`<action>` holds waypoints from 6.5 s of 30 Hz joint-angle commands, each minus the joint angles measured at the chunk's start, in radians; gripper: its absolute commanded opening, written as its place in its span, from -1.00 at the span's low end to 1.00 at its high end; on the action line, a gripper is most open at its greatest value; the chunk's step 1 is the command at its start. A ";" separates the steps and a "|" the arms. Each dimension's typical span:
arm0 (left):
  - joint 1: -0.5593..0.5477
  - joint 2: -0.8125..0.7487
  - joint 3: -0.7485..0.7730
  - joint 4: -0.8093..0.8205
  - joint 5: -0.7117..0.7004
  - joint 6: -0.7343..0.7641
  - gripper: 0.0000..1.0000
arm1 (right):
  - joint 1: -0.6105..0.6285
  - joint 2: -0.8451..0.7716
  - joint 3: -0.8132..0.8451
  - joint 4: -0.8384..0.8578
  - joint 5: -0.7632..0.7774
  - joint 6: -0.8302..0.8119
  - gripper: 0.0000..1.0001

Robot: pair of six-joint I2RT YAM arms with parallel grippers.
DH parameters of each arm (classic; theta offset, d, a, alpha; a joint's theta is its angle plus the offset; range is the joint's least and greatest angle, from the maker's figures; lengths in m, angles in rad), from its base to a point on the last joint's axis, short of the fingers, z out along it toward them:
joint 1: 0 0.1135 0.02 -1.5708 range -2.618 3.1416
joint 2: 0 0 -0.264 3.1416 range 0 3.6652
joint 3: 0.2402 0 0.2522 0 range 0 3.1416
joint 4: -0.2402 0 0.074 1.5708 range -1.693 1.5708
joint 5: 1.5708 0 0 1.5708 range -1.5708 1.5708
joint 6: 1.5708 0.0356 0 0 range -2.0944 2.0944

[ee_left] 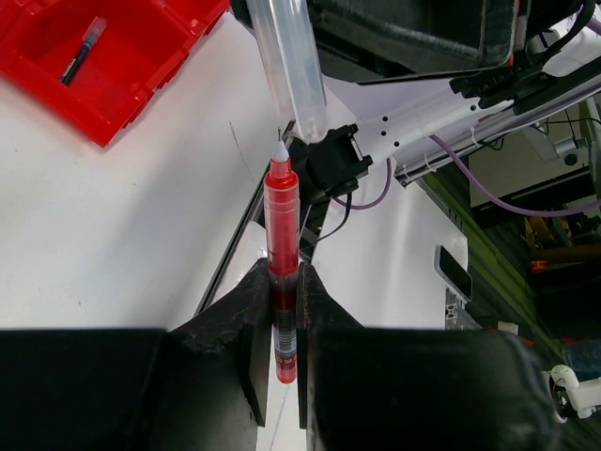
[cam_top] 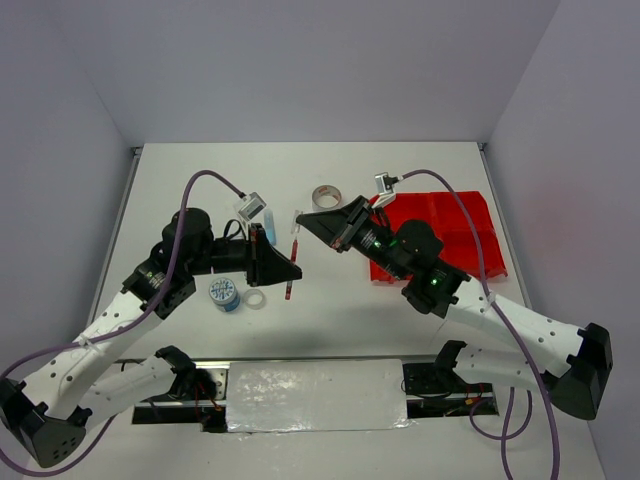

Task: Sort the stationery into containers
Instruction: Close the pen cap on the pen.

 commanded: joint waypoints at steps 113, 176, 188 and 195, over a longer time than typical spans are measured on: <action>-0.002 0.059 0.148 -0.085 -0.126 0.099 -1.00 | 0.093 -0.014 0.070 0.041 -0.048 -0.374 -1.00; -0.002 0.079 0.385 -0.123 -0.202 0.302 -1.00 | 0.165 0.040 0.244 -0.010 -0.255 -0.531 -0.58; -0.002 0.072 0.375 -0.131 -0.222 0.308 -1.00 | 0.166 0.031 0.249 -0.003 -0.268 -0.540 -0.21; -0.002 0.069 0.369 -0.134 -0.218 0.306 -1.00 | 0.166 0.028 0.249 -0.003 -0.259 -0.540 -0.18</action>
